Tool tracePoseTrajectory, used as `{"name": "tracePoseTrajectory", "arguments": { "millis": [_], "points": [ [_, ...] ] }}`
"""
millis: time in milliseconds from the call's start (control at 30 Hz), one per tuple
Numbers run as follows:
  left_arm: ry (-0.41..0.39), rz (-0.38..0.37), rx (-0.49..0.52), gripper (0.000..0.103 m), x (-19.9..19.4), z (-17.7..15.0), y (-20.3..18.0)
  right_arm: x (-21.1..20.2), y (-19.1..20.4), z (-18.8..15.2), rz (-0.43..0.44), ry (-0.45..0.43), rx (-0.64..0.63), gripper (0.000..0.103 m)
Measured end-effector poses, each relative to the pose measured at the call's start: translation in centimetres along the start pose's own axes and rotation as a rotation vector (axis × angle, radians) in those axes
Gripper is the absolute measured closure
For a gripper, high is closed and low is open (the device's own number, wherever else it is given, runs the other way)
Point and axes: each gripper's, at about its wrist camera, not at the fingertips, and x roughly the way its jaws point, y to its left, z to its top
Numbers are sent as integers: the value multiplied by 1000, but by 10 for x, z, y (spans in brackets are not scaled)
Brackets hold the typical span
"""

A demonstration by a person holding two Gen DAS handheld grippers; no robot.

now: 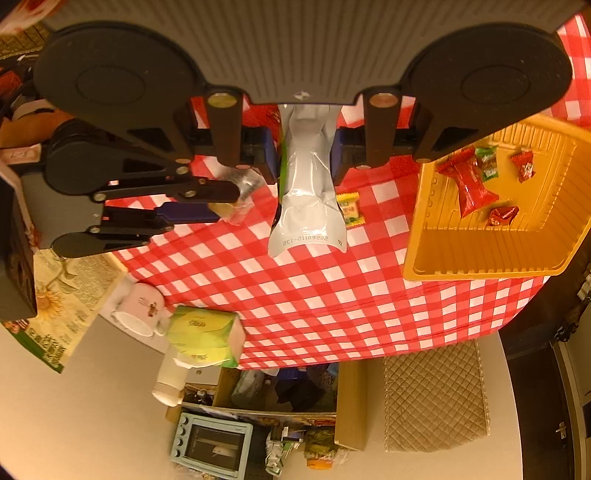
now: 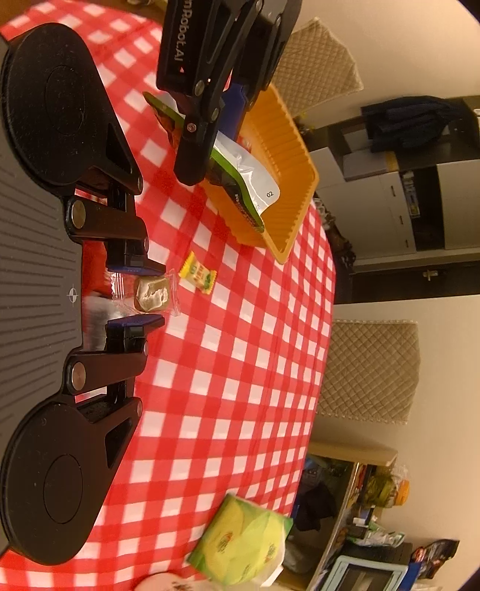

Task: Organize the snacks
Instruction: 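Grasp the small clear candy packet with the right tool while left holds foil packet, then carry both packets over the orange tray and open both tools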

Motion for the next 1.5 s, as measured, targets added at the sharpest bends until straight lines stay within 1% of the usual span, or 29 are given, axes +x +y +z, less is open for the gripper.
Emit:
{"name": "tracePoseTrajectory", "arguments": {
  "millis": [233,433,667,867,1000,1167,1333,1500],
  "points": [
    [1,8,-13,76,-34,-28,-5,-46,9,-19,18,-2,20,80],
    [12,46,-81,76,-63,-58,6,-72,18,-38,33,19,40,80],
    [26,111,-153,76,-89,-88,31,-86,32,-55,50,54,57,81],
    [24,160,-204,76,-107,-105,56,-86,52,-61,92,75,60,81],
    [17,190,-234,76,-117,-113,75,-82,70,-58,125,83,44,81],
    [2,221,-264,76,-127,-117,98,-71,93,-45,169,77,13,81],
    [-18,248,-283,76,-134,-115,122,-55,116,-25,211,57,-19,81],
    [-38,270,-289,76,-135,-107,147,-36,136,0,247,32,-46,81]
  ]
}}
